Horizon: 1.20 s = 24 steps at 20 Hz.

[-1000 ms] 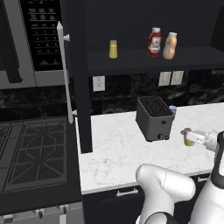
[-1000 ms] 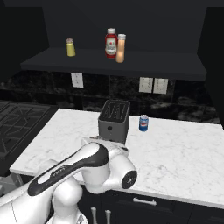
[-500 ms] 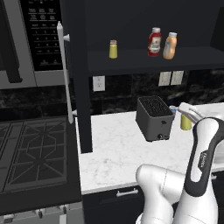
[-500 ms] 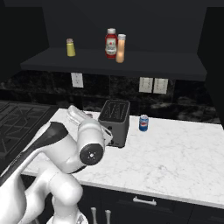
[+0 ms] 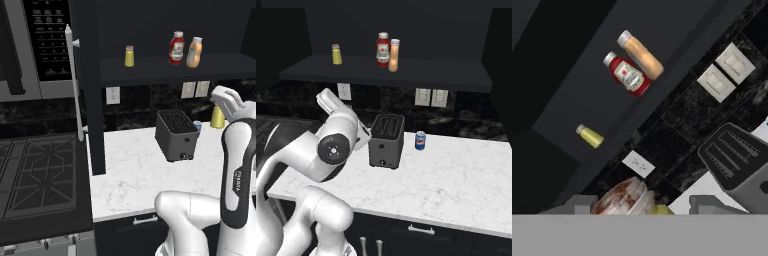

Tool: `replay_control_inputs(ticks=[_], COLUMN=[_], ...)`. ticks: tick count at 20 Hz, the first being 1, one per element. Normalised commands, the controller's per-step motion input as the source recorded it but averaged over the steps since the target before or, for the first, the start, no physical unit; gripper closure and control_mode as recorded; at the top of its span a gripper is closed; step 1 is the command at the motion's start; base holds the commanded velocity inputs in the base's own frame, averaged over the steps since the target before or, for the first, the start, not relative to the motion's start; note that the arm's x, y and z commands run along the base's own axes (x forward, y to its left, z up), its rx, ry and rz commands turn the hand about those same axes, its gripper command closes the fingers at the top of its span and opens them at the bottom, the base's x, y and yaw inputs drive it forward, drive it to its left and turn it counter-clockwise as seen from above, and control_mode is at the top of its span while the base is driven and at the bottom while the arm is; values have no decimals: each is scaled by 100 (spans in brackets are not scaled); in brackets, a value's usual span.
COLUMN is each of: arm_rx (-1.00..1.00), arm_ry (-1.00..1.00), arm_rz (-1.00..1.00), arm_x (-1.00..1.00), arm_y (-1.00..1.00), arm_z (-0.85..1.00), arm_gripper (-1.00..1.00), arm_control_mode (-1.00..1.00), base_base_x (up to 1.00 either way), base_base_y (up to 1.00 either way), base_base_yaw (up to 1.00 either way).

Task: Put the shaker and condiment bottle from the counter next to their counterparts in the cabinet.

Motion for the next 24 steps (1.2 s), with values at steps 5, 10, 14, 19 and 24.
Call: replay_control_inputs(ticks=[5,10,14,19,24], arm_rx=[-2,0,0,0,0], arm_ry=[-2,-1,-2,-3,-15], arm_rz=[1,0,0,1,1], arm_x=[-57,-20,-25,23,46], arm_y=[44,45,36,43,36], arm_z=[43,63,86,18,0], arm_gripper=[100,100,100,100,100], arm_control_mode=[-100,-100,-100,-100,-100], base_base_x=[0,0,0,0,0], base_base_y=[0,0,0,0,0], base_base_yaw=[0,0,0,0,0])
